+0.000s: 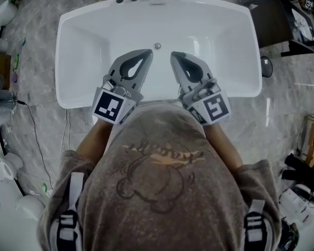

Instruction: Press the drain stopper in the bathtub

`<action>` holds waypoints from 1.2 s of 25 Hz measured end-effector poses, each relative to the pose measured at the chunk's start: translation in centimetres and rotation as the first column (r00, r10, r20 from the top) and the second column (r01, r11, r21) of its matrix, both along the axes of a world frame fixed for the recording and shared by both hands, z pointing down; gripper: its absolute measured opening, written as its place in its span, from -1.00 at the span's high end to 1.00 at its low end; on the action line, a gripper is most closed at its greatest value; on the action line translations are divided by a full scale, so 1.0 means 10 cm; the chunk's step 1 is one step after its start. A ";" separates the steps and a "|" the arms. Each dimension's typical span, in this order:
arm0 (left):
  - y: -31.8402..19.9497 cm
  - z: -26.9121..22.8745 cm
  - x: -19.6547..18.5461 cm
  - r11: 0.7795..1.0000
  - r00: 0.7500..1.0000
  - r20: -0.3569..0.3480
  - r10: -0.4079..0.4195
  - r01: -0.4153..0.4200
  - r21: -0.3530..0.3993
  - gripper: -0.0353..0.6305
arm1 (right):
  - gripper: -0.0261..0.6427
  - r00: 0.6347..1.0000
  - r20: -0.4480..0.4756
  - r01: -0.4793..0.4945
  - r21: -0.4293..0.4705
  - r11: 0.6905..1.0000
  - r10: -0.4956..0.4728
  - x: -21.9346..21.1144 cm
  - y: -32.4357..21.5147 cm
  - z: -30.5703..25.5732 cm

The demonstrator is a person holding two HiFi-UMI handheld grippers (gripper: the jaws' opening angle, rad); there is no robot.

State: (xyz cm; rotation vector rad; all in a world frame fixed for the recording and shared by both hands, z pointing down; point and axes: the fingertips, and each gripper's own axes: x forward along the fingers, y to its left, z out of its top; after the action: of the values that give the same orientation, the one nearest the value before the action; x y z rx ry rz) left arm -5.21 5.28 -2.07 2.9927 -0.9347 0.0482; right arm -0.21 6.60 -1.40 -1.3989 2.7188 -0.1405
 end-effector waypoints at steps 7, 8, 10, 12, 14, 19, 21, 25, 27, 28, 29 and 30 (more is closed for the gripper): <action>0.05 0.04 0.04 1.000 1.000 -0.017 0.012 -0.013 -0.012 0.88 | 0.93 1.000 0.006 0.002 0.006 1.000 -0.002 -0.02 0.06 0.02; 0.05 0.03 0.04 1.000 1.000 -0.022 0.013 -0.013 -0.013 0.88 | 0.93 1.000 0.005 0.003 0.009 1.000 -0.003 -0.02 0.06 0.01; 0.07 0.04 0.06 1.000 1.000 -0.026 0.012 -0.012 -0.017 0.88 | 0.93 1.000 -0.001 0.004 0.007 1.000 -0.004 -0.02 0.08 0.02; 0.08 0.05 0.08 1.000 1.000 -0.027 0.012 -0.013 -0.022 0.88 | 0.93 1.000 -0.006 0.005 0.002 1.000 -0.005 -0.02 0.09 0.03; 0.09 0.06 0.08 1.000 1.000 -0.028 0.009 -0.010 -0.030 0.88 | 0.93 1.000 -0.011 0.005 -0.002 1.000 -0.005 -0.02 0.11 0.04; 0.05 0.06 0.05 0.999 0.999 -0.037 -0.006 0.004 -0.042 0.88 | 0.93 1.000 -0.014 0.002 -0.014 1.000 -0.002 -0.02 0.10 0.07; 0.03 0.08 0.04 0.999 0.999 -0.035 -0.010 0.009 -0.047 0.88 | 0.93 1.000 -0.012 -0.002 -0.014 1.000 0.002 -0.02 0.09 0.09; 0.01 0.11 0.04 0.998 0.999 -0.036 -0.015 0.013 -0.056 0.88 | 0.93 1.000 -0.015 -0.011 -0.014 1.000 0.010 -0.01 0.08 0.12; 0.00 0.12 0.04 0.998 0.999 -0.037 -0.015 0.013 -0.060 0.88 | 0.93 1.000 -0.018 -0.017 -0.020 1.000 0.017 -0.01 0.07 0.13; 0.00 0.12 0.05 0.998 0.999 -0.037 -0.015 0.013 -0.062 0.88 | 0.93 1.000 -0.020 -0.021 -0.024 1.000 0.020 0.00 0.07 0.14; -0.01 0.13 0.06 0.998 0.999 -0.036 -0.017 0.015 -0.064 0.88 | 0.93 0.999 -0.023 -0.025 -0.029 0.999 0.024 0.01 0.07 0.16; -0.01 0.13 0.06 0.998 0.999 -0.034 -0.019 0.017 -0.066 0.88 | 0.93 0.999 -0.027 -0.029 -0.035 0.999 0.028 0.01 0.06 0.17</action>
State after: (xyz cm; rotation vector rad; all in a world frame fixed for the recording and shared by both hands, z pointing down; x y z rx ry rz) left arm -4.62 5.16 -0.76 2.9152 -0.9378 0.0264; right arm -0.07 7.20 0.33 -1.4586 2.7285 -0.1701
